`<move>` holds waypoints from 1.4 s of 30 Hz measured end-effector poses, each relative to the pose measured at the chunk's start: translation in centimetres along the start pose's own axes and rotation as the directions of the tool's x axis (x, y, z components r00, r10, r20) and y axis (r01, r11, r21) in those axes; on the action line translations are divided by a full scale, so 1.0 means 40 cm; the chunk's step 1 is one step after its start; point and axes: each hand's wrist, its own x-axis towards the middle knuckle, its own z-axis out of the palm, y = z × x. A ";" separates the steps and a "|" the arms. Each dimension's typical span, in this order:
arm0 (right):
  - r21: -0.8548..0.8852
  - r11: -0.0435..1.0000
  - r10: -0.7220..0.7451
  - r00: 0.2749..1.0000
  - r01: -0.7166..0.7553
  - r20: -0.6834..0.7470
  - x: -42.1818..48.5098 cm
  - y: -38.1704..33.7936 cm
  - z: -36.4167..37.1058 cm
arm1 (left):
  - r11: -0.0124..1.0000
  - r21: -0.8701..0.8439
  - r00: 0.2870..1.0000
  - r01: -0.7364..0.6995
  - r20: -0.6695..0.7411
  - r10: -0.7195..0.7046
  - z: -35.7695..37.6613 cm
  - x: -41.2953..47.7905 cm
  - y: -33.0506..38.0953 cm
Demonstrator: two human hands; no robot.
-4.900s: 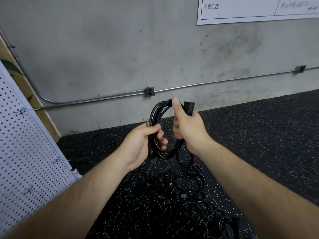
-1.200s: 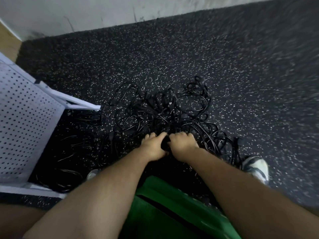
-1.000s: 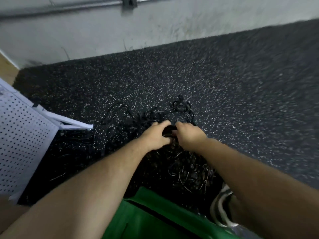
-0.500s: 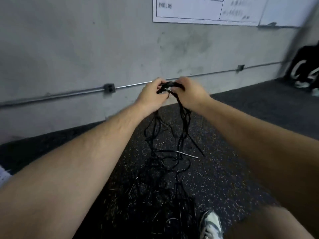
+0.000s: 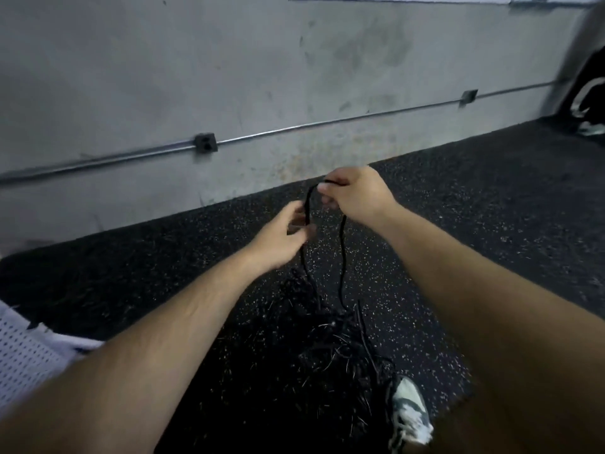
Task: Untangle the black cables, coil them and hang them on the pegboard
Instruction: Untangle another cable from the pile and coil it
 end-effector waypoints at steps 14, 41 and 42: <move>0.685 0.722 0.078 0.971 0.101 -0.225 0.069 -0.140 -0.041 | 0.976 -0.180 0.955 0.118 0.290 -0.062 0.082 0.029 0.008; 0.774 0.621 -0.008 0.987 -0.122 0.162 0.127 -0.203 0.066 | 0.979 -0.168 0.987 0.116 0.130 -0.094 -0.034 -0.061 -0.025; 0.753 0.645 -0.031 0.980 -0.130 0.196 0.126 -0.185 0.072 | 0.976 -0.175 0.990 0.127 0.083 -0.114 -0.051 -0.061 -0.006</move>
